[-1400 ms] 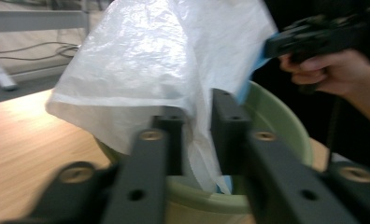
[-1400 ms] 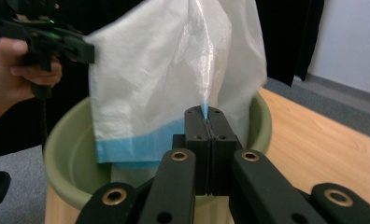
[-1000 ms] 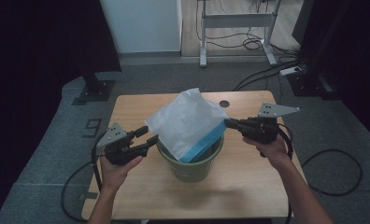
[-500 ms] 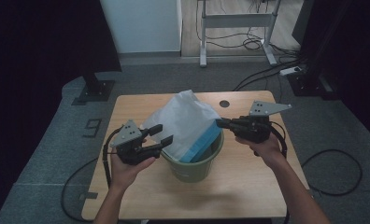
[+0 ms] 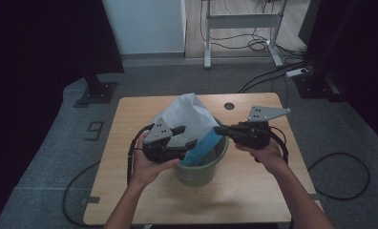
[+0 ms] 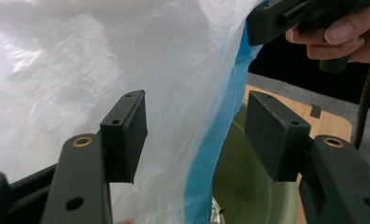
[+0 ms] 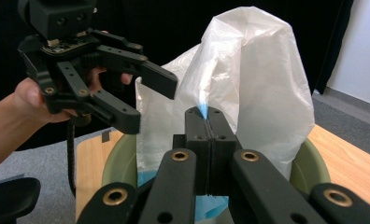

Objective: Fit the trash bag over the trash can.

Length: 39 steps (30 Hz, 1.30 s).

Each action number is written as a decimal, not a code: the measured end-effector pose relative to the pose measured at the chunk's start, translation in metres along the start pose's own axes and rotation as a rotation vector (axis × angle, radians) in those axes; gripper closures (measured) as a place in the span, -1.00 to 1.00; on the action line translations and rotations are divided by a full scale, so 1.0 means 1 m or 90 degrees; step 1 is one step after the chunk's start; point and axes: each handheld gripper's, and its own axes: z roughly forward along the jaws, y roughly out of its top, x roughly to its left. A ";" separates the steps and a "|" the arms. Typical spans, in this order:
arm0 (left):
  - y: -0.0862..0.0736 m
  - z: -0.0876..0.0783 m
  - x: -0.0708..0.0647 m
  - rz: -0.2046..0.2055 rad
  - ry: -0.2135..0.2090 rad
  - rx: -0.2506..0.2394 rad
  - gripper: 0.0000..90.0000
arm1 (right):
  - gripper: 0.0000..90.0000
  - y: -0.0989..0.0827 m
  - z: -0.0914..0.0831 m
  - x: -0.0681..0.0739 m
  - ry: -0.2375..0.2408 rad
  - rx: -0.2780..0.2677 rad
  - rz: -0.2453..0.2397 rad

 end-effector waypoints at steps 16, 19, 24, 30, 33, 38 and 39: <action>0.008 0.024 -0.001 0.056 -0.017 0.012 0.48 | 0.97 0.001 0.007 0.002 0.028 0.005 0.008; 0.007 0.025 0.000 0.061 -0.022 0.012 0.68 | 0.97 0.001 0.007 0.002 0.030 0.006 0.008; 0.005 0.025 0.000 0.063 -0.035 0.003 0.99 | 0.97 0.000 0.007 0.002 0.028 0.005 0.008; 0.003 0.020 0.003 0.041 -0.050 -0.018 1.00 | 0.90 0.000 0.004 0.001 0.008 0.002 0.005; 0.003 0.017 0.007 0.026 -0.055 -0.023 1.00 | 0.77 -0.001 0.000 -0.001 -0.017 -0.006 0.010; 0.002 0.014 0.012 0.005 -0.056 -0.023 1.00 | 0.54 -0.005 -0.009 0.000 -0.038 -0.022 0.007; 0.002 0.014 0.013 0.000 -0.057 -0.025 1.00 | 0.52 -0.006 -0.011 0.001 -0.041 -0.023 0.006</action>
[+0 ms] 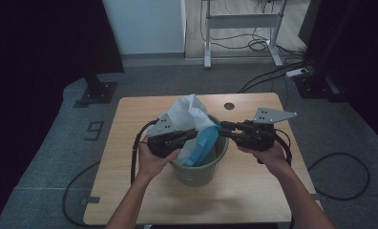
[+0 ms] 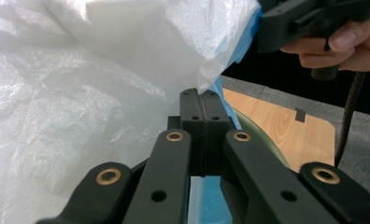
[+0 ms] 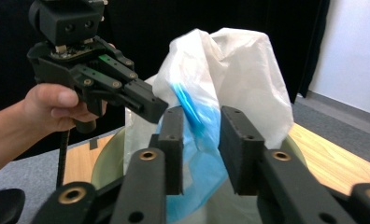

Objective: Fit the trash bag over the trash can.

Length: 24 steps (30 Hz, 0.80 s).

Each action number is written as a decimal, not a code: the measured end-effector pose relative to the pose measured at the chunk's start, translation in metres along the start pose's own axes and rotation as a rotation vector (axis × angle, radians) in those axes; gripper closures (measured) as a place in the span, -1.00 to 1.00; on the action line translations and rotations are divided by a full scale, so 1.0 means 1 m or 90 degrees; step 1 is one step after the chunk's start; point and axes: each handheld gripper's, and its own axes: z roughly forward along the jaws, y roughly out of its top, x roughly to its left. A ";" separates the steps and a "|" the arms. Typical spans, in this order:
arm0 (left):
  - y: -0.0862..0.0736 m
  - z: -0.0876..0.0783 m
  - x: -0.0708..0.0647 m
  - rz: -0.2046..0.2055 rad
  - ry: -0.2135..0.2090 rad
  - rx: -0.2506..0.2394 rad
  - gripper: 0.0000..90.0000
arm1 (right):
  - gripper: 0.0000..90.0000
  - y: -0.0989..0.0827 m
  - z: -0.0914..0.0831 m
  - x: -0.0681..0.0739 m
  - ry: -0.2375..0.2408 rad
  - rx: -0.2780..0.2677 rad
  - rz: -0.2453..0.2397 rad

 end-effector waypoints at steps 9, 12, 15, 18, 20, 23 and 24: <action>0.000 -0.005 0.005 -0.031 -0.006 -0.015 1.00 | 0.48 -0.016 -0.011 0.003 0.000 0.003 0.003; 0.001 -0.005 0.005 -0.032 -0.004 -0.016 1.00 | 0.48 -0.020 -0.013 0.005 0.003 0.003 0.006; 0.002 -0.004 0.004 -0.033 -0.006 -0.016 1.00 | 0.48 -0.023 -0.016 0.008 0.010 -0.003 0.007; 0.003 -0.002 0.004 -0.033 -0.008 -0.016 1.00 | 0.49 -0.027 -0.016 0.012 0.024 0.004 0.005; 0.003 -0.002 0.004 -0.035 -0.009 -0.016 1.00 | 0.49 -0.029 -0.015 0.014 0.027 0.009 0.005; 0.004 0.000 0.003 -0.037 -0.008 -0.014 1.00 | 0.48 -0.033 -0.011 0.015 0.036 0.014 0.011; 0.005 0.000 0.003 -0.038 -0.009 -0.014 1.00 | 0.48 -0.033 -0.009 0.015 0.039 0.013 0.015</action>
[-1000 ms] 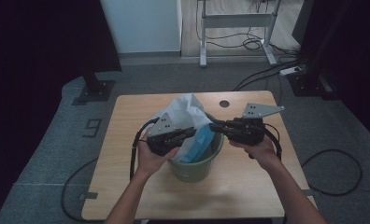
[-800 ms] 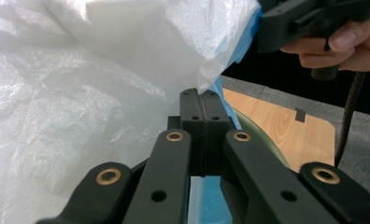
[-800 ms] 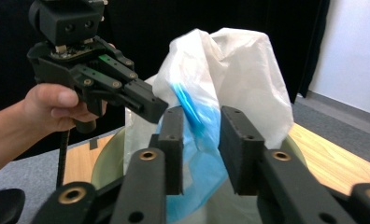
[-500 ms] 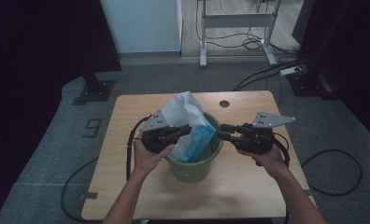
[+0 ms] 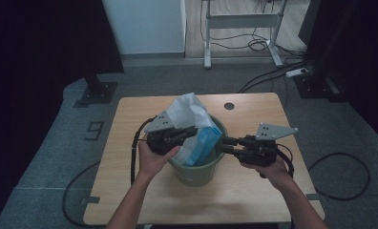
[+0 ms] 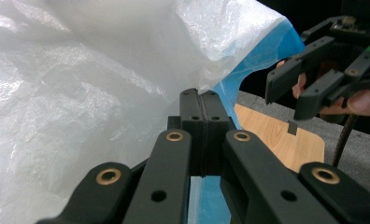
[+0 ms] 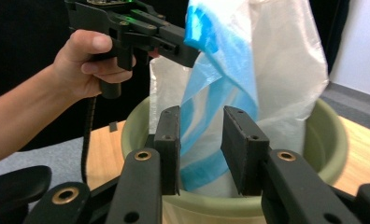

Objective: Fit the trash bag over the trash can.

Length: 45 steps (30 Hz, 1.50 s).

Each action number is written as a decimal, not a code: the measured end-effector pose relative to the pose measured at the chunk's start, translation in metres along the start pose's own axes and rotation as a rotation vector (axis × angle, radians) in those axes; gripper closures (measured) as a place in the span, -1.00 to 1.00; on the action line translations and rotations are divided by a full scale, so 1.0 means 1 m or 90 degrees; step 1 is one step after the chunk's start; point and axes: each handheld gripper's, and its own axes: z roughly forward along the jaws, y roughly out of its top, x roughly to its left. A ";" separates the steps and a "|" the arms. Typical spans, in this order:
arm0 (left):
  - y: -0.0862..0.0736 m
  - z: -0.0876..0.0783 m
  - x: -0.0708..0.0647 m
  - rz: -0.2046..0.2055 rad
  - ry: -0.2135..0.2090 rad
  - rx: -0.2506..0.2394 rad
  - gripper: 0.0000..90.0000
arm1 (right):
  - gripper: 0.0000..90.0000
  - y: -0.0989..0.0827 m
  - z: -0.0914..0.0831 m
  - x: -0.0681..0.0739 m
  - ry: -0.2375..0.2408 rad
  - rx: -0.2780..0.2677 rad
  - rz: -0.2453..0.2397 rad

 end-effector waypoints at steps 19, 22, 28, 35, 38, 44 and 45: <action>0.001 -0.001 -0.002 -0.001 -0.009 -0.006 1.00 | 0.46 0.005 0.027 -0.008 -0.024 0.010 0.000; 0.002 -0.002 -0.002 0.000 -0.010 -0.007 1.00 | 0.43 0.005 0.031 -0.010 -0.029 0.007 0.003; 0.002 -0.003 -0.002 -0.002 -0.016 -0.011 1.00 | 0.42 0.006 0.036 -0.014 -0.026 -0.005 0.012; 0.001 -0.002 -0.002 -0.002 -0.016 -0.010 1.00 | 0.78 0.006 0.041 -0.014 -0.006 -0.012 0.017; 0.000 -0.003 -0.002 -0.004 -0.015 -0.011 1.00 | 0.98 0.007 0.040 -0.015 0.002 -0.012 0.017; -0.001 -0.005 0.000 -0.006 -0.013 -0.015 1.00 | 0.98 0.007 0.038 -0.016 0.002 -0.014 0.020; -0.001 -0.006 0.000 -0.007 -0.014 -0.016 1.00 | 0.98 0.007 0.038 -0.016 0.001 -0.015 0.019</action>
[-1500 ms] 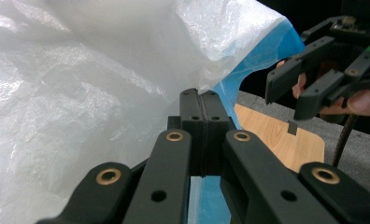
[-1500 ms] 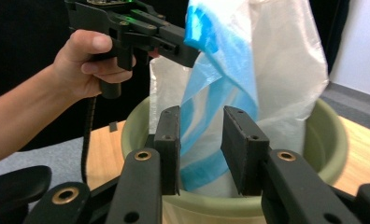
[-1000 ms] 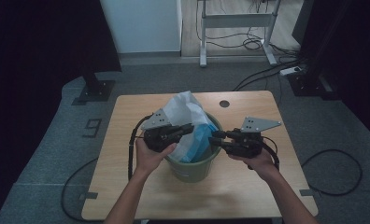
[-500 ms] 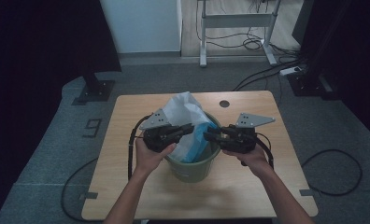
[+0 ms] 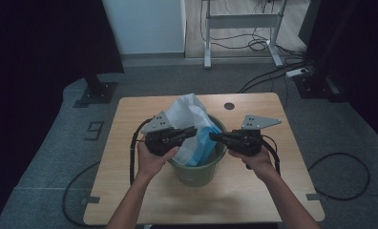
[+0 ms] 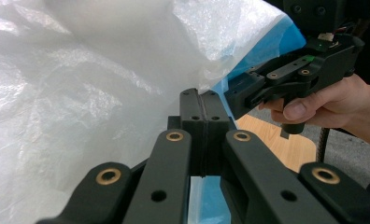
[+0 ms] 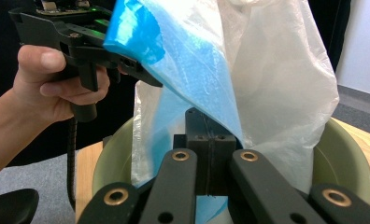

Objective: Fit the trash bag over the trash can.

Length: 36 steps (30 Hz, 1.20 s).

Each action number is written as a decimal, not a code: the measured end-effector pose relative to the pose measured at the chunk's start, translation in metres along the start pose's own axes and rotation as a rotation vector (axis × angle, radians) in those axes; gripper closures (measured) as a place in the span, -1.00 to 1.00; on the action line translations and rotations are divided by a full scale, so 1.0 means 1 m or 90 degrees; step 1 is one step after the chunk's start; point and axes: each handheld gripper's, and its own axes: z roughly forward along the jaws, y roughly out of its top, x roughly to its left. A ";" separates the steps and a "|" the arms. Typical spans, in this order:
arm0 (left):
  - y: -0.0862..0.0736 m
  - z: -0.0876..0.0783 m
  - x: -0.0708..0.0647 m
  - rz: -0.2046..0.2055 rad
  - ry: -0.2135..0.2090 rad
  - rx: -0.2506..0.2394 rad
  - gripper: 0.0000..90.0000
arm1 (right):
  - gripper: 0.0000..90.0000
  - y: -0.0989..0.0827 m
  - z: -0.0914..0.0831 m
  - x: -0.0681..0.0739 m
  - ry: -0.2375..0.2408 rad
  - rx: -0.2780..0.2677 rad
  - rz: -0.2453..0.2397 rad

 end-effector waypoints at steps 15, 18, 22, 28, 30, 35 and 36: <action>0.000 -0.017 0.007 -0.016 0.010 -0.017 1.00 | 0.98 -0.001 -0.026 -0.004 -0.011 -0.014 0.005; 0.001 -0.020 0.007 -0.016 0.012 -0.020 1.00 | 0.98 -0.002 -0.032 -0.005 -0.014 -0.013 0.005; 0.003 -0.023 0.007 -0.013 0.016 -0.026 1.00 | 0.98 -0.001 -0.041 -0.004 -0.012 -0.013 0.002; 0.008 -0.029 0.007 -0.013 0.020 -0.038 1.00 | 0.98 0.002 -0.049 -0.003 -0.014 -0.010 -0.005; 0.009 -0.031 0.007 -0.012 0.022 -0.040 1.00 | 0.98 0.002 -0.051 -0.002 -0.015 -0.008 -0.006; 0.010 -0.038 0.008 -0.012 0.028 -0.044 1.00 | 0.98 0.003 -0.057 -0.002 -0.019 -0.011 -0.008; 0.010 -0.039 0.009 -0.013 0.030 -0.045 1.00 | 0.98 0.004 -0.058 -0.003 -0.021 -0.011 -0.008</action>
